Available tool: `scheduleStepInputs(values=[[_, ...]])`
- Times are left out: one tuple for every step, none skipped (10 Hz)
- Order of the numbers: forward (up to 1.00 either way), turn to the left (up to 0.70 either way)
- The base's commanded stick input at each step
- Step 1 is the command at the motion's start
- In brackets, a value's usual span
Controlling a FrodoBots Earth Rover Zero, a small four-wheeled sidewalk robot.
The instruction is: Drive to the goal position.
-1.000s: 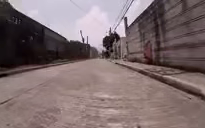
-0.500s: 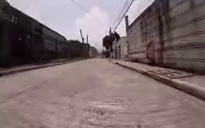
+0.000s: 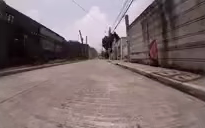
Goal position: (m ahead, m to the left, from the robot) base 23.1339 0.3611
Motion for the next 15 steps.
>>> scheduleStepInputs(values=[[0.7,0.0],[0.7,0.0],[0.7,0.0],[0.7,0.0],[0.7,0.0],[0.7,0.0],[0.7,0.0],[0.7,0.0],[0.7,0.0],[0.7,0.0],[0.7,0.0],[0.7,0.0],[0.7,0.1],[0.7,0.14],[0.7,0.12]])
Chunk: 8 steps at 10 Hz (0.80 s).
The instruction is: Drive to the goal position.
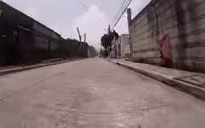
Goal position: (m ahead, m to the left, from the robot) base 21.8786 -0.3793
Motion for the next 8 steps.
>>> scheduleStepInputs(values=[[0.7,0.08],[0.7,0.05],[0.7,0.07],[0.7,0.1],[0.7,0.07],[0.7,0.03],[0.7,0.0],[0.7,0.0]])
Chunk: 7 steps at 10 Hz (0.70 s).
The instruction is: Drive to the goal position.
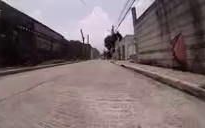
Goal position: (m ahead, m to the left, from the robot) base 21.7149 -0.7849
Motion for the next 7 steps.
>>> scheduleStepInputs(values=[[0.7,0.0],[0.7,0.0],[0.7,0.0],[0.7,0.0],[0.7,0.0],[0.7,0.0],[0.7,0.0]])
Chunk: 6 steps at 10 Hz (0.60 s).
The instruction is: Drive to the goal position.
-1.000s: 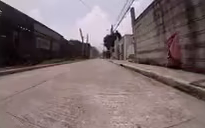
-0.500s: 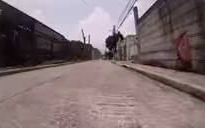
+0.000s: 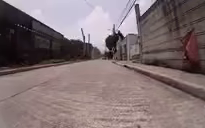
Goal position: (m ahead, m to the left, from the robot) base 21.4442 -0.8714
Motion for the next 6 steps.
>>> scheduleStepInputs(values=[[0.7,0.0],[0.7,0.0],[0.7,0.0],[0.7,0.0],[0.7,0.0],[0.7,0.0]])
